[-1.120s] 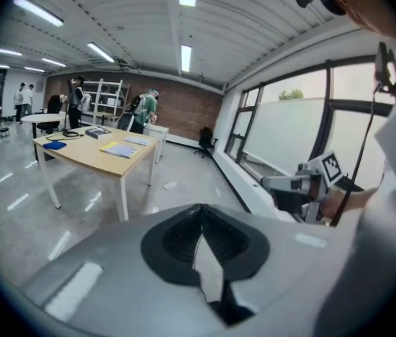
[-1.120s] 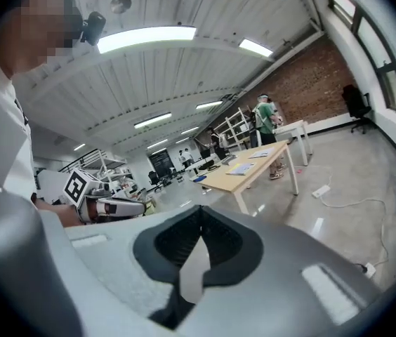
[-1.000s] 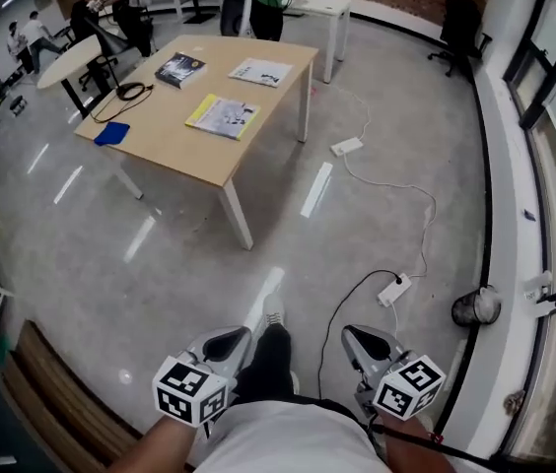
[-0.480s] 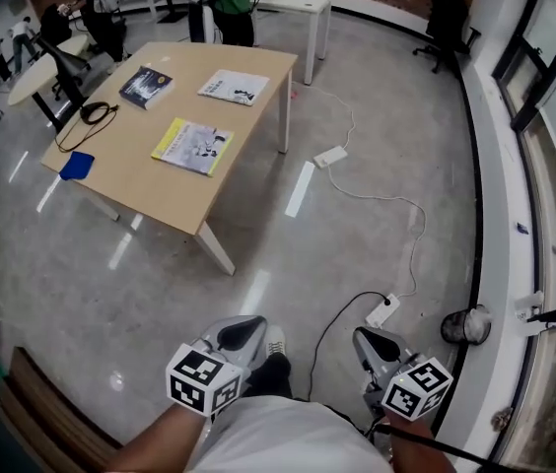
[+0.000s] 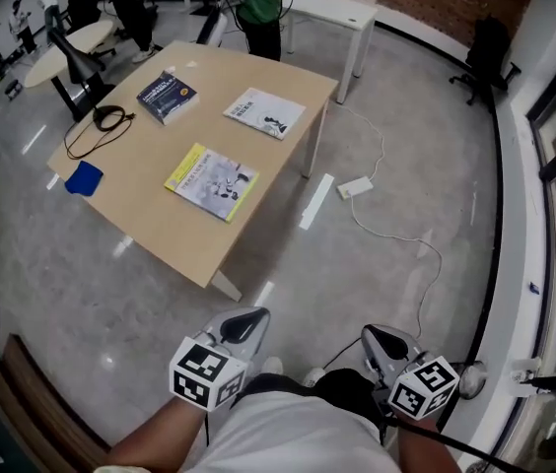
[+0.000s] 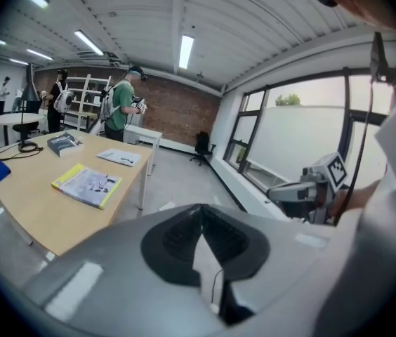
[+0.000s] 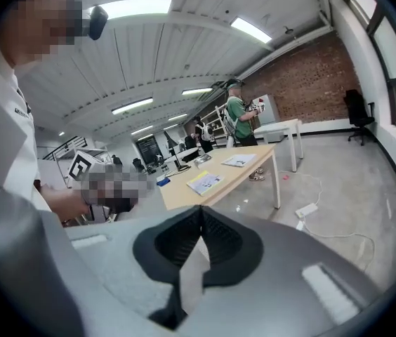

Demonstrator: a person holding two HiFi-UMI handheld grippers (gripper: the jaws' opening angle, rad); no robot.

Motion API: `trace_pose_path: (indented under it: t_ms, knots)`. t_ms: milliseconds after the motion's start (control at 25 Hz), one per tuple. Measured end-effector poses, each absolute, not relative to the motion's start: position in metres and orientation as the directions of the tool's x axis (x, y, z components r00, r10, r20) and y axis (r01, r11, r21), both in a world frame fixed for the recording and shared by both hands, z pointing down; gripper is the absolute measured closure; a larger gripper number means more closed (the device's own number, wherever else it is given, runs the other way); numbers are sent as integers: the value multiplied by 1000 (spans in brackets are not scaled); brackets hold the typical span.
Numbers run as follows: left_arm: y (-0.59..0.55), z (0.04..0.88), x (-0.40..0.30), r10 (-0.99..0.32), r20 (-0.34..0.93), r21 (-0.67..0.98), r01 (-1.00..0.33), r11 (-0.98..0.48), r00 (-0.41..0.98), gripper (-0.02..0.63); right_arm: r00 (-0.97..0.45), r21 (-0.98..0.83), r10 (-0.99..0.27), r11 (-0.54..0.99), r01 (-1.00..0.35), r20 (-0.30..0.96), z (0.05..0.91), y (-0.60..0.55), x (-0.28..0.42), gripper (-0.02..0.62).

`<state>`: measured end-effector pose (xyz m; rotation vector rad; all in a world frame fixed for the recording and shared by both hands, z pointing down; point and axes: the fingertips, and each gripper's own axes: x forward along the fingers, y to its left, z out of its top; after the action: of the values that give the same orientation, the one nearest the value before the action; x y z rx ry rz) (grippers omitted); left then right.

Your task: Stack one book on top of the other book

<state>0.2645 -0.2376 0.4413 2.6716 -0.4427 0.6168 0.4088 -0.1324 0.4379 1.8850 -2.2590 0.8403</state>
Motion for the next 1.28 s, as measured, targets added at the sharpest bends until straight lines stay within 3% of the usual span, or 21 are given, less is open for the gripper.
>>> trace_pose_path:
  t_ms: [440,640,800,1000,1280]
  knots:
    - [-321,463,362,-349,523,314,-556,-769,778,600,-403,-372,-838,265,-890,368,447,-250,518,594]
    - [-350,455,429,-417,487,441,-628,-641,768,600,-522,-366,-777,399,-841,352,442,-285,565,594]
    - [-368,445,478,-453,469,410,-641,-648,758,600,-575,-360,-747,462,-810,334,446,-319,601,594]
    - [-373,455,463,-522,542,353,-742,-569,658,600,-647,-418,-694,510,-752,317,459,-349,611,594]
    - [-405,463,393,-665,586,298,-887,-354,462,600,-752,-426,-588,623,-656,299,463,-406,569,594]
